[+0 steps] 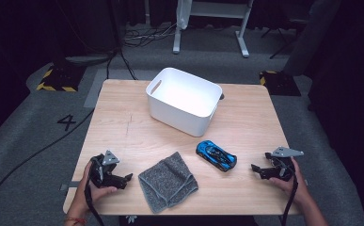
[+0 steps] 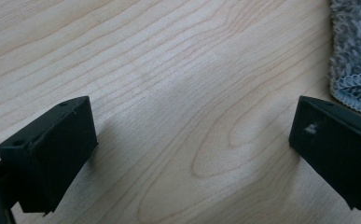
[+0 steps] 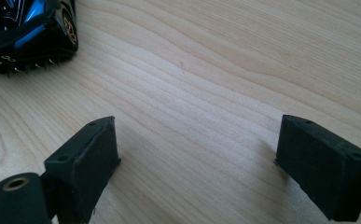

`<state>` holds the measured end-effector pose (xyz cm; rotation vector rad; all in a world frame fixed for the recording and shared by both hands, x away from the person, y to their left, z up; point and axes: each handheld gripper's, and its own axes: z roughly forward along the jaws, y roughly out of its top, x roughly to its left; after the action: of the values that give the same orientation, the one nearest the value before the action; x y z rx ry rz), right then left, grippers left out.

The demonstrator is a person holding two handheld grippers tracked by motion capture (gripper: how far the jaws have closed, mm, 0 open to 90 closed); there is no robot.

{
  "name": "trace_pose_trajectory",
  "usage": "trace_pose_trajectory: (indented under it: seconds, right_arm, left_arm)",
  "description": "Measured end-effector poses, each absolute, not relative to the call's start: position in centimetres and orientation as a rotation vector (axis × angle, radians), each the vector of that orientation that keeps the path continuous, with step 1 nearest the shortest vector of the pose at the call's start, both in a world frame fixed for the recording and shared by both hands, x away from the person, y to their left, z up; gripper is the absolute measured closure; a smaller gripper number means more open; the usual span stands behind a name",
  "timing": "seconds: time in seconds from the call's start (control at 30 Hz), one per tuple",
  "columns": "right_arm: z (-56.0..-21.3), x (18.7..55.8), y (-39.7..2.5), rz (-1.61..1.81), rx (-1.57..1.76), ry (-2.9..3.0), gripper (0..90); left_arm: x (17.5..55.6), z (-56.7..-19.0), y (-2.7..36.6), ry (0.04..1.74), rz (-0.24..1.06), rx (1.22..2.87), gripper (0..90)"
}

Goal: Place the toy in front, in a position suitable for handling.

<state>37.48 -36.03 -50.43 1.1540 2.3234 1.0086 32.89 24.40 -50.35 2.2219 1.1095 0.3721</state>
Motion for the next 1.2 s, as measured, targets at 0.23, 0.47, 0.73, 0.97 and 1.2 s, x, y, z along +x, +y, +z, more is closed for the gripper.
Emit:
trace_pose_trajectory:
  seconds: [0.23, 0.47, 0.73, 0.97, 1.2]
  right_arm:
    - [-50.4, 37.5, -36.0, 1.009, 1.153, 2.324, 13.0]
    - [-50.4, 37.5, -36.0, 1.01, 1.15, 2.326, 13.0]
    - [-50.4, 37.7, -36.0, 1.015, 1.13, 2.338, 13.0]
    - [-50.4, 37.7, -36.0, 1.015, 1.13, 2.338, 13.0]
    - [-50.4, 37.5, -36.1, 1.022, 1.109, 2.355, 14.0]
  left_arm:
    - [31.9, -49.6, 24.5, 1.092, 0.334, 2.179, 17.0]
    - [30.7, -47.8, 23.1, 0.957, 0.328, 2.157, 17.0]
    - [29.6, -46.5, 18.6, 0.801, 0.289, 2.211, 15.9]
    - [29.0, -47.0, 14.4, 0.693, 0.232, 2.304, 16.2]
    - [29.2, -49.2, 11.9, 0.676, 0.207, 2.404, 16.3]
